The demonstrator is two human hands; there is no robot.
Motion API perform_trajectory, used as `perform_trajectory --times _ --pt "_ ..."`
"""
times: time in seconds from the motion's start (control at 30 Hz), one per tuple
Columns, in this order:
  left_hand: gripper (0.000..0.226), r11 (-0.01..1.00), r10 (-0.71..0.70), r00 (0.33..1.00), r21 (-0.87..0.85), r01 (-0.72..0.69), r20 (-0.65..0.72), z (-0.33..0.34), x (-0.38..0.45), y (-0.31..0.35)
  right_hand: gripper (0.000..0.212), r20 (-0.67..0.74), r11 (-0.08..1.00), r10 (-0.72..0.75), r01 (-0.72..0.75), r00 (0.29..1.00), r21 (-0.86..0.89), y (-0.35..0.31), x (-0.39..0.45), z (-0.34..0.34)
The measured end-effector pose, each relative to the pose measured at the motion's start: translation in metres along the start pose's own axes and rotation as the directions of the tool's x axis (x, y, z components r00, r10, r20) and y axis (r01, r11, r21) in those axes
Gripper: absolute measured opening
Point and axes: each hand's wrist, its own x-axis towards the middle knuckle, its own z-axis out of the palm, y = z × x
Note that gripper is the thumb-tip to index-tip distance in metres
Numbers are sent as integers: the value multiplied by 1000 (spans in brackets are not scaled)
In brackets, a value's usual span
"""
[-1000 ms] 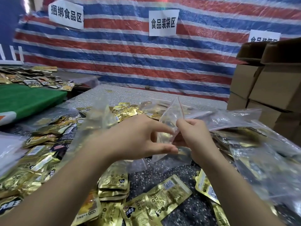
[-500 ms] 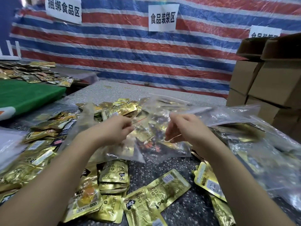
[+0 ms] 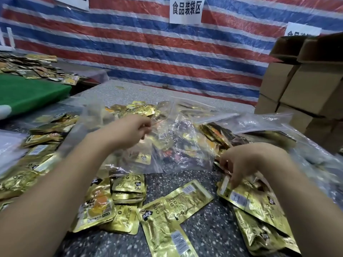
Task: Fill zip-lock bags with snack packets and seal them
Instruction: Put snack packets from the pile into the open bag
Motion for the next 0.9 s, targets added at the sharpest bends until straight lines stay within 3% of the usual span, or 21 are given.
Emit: perform_trajectory --times 0.07,0.27,0.4,0.5,0.7,0.83,0.9 --pt "14 1000 17 1000 -8 -17 -6 0 0 2 69 35 998 15 -13 999 -59 1 -3 5" --pt "16 999 33 999 -21 -33 15 2 0 4 52 46 999 -48 49 998 -24 -1 0 20" --pt "16 998 57 998 -16 -57 11 4 1 6 40 -65 984 -162 167 985 69 3 4 18" --pt "18 997 76 997 -15 -77 -20 0 0 9 22 -261 942 -206 264 943 207 2 10 16" --pt "19 991 133 982 -2 -134 -137 -4 -1 9 15 -586 820 -173 446 792 360 -3 12 9" --pt "17 988 154 973 54 -147 -174 -2 3 4 13 -809 566 57 649 584 509 -10 16 8" --pt "16 982 176 966 100 -160 -188 -1 4 2 20 -892 491 120 755 436 435 -15 15 9"
